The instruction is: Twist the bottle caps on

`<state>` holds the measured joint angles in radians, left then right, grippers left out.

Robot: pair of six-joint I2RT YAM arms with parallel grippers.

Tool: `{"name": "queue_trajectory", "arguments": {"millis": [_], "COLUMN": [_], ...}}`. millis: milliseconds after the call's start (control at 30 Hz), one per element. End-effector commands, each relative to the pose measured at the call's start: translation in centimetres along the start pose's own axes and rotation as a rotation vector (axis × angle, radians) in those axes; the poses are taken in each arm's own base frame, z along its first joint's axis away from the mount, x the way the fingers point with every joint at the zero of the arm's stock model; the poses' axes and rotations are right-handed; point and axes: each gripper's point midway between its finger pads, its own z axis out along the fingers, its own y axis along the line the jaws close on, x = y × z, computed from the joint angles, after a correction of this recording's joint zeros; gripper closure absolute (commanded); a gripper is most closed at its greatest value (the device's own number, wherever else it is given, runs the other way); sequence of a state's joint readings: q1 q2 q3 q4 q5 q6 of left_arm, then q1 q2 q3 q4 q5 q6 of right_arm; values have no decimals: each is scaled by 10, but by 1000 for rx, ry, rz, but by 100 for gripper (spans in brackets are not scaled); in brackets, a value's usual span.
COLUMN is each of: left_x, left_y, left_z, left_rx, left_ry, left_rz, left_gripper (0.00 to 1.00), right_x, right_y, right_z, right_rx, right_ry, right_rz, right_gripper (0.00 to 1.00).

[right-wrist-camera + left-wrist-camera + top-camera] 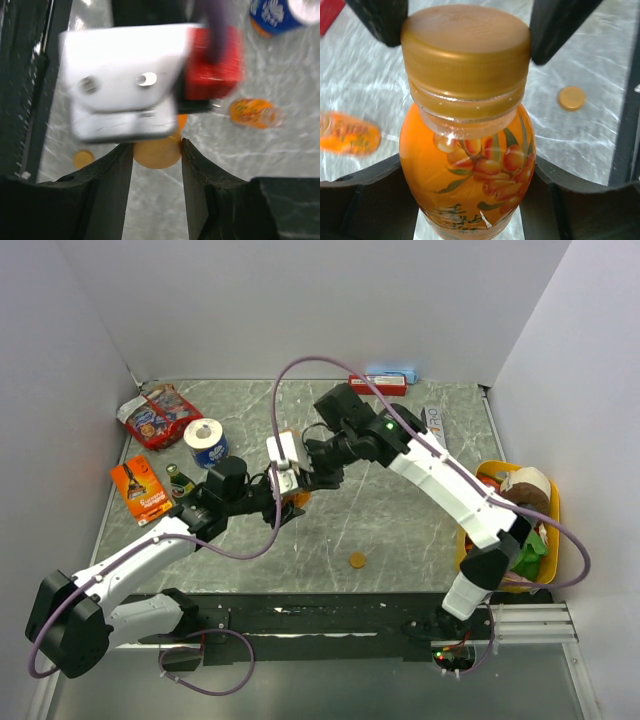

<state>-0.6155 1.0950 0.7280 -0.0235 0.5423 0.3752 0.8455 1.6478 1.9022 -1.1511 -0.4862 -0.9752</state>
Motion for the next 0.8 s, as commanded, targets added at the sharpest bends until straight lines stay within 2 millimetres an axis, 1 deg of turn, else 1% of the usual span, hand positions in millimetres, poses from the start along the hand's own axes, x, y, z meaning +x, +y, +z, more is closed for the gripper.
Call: {"name": "queue_trajectory", "arguments": {"millis": [0,33,67,100,133,167,267,300,333,400,433,467,500,533,567,600,633,667,700,733,767], "left_x": [-77,-75,-74,-72,-69,-66,-52,-49,-46,-36,-33,-26,-25,-22,-17,-19,-21,-22,-21,-26,-25], "left_y": [49,56,58,61,66,67,67,66,66,59,55,45,41,36,29,18,13,6,-5,-9,-11], "left_z": [-13,-15,-16,-16,-18,-17,-13,-12,-12,-10,-9,-7,-7,-7,-7,-8,-9,-9,-9,-10,-8], "left_rx": [-252,-293,-310,-325,-355,-361,-363,-361,-361,-323,-296,-242,-216,-185,-147,-70,-33,8,78,110,138], "left_ry": [-246,-239,-235,-227,-216,-207,-163,-156,-149,-128,-120,-99,-98,-90,-77,-90,-94,-98,-98,-104,-94], "left_rz": [-20,-33,-35,-38,-45,-46,-61,-65,-69,-76,-70,-76,-72,-71,-73,-42,-21,-1,31,50,55], "left_gripper": [99,99,99,99,99,99,99,99,99,99,99,99,99,99,99,99,99,99,99,99,99], "right_x": [10,9,12,13,16,15,6,7,2,-1,-8,-2,-5,-5,2,10,8,8,10,4,2], "right_y": [4,1,2,0,-5,-7,-11,-15,-20,-24,-28,-27,-26,-22,-23,-20,-16,-16,-14,-9,-12], "right_z": [20,18,24,24,24,22,15,12,5,-14,-30,-42,-51,-62,-70,-69,-79,-81,-78,-87,-87], "right_rx": [-44,-42,-72,-72,-59,-46,-29,-2,19,37,54,50,38,49,68,71,91,97,94,113,132], "right_ry": [10,6,11,15,7,0,-22,-18,-33,-63,-97,-96,-126,-134,-127,-106,-115,-116,-121,-145,-143], "right_rz": [428,477,541,637,681,703,745,739,714,660,626,626,558,524,456,430,374,273,221,149,48], "right_gripper": [65,66,66,66,66,64,53,41,36,27,25,24,22,21,21,20,20,20,21,21,21]}}
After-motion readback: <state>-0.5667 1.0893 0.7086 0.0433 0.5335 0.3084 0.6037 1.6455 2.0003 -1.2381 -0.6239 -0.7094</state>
